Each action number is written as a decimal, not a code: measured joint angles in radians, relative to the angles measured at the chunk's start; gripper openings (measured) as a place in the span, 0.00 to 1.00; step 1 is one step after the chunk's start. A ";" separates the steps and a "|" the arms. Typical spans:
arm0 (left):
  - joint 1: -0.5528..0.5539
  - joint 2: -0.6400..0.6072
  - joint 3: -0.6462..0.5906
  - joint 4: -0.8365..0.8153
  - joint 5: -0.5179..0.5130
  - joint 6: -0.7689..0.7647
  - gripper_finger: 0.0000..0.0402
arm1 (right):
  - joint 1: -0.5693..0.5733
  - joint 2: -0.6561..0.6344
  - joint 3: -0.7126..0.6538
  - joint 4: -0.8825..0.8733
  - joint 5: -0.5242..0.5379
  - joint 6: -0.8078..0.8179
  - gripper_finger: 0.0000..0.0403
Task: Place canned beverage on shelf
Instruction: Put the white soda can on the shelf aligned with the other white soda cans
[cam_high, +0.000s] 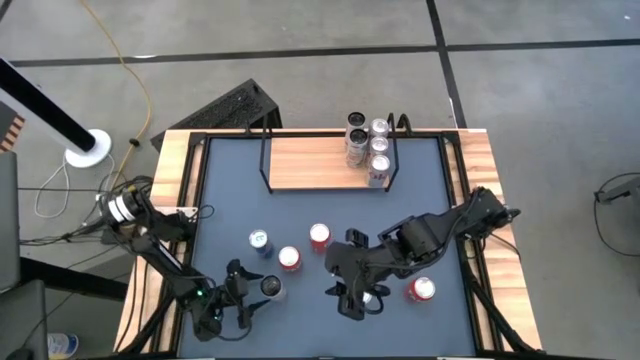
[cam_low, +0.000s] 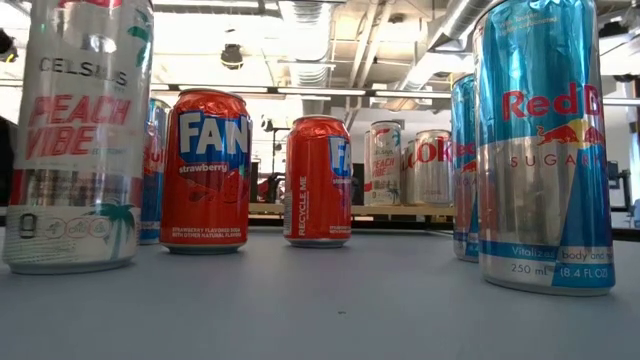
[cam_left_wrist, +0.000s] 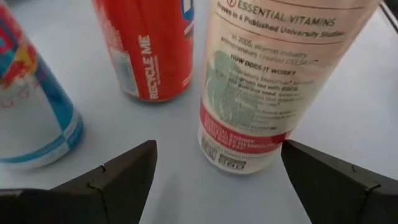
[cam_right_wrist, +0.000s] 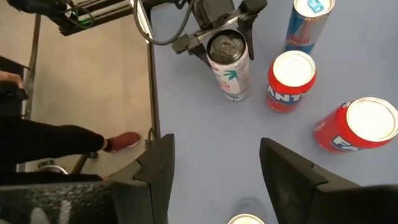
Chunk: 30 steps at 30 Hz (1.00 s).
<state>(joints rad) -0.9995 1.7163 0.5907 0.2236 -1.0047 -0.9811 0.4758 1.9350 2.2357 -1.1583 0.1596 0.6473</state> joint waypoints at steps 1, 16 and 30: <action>0.005 0.004 0.000 0.017 0.002 0.007 0.83 | 0.002 0.004 0.000 0.000 0.000 -0.005 0.54; 0.030 0.005 -0.001 0.172 -0.099 0.131 0.83 | -0.013 0.018 0.001 0.005 -0.001 -0.019 0.54; 0.078 0.005 -0.002 0.309 -0.066 0.292 0.83 | -0.014 0.018 0.001 0.045 0.004 -0.018 0.54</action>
<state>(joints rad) -0.9212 1.7214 0.5892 0.5325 -1.0710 -0.6895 0.4620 1.9530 2.2368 -1.1137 0.1635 0.6289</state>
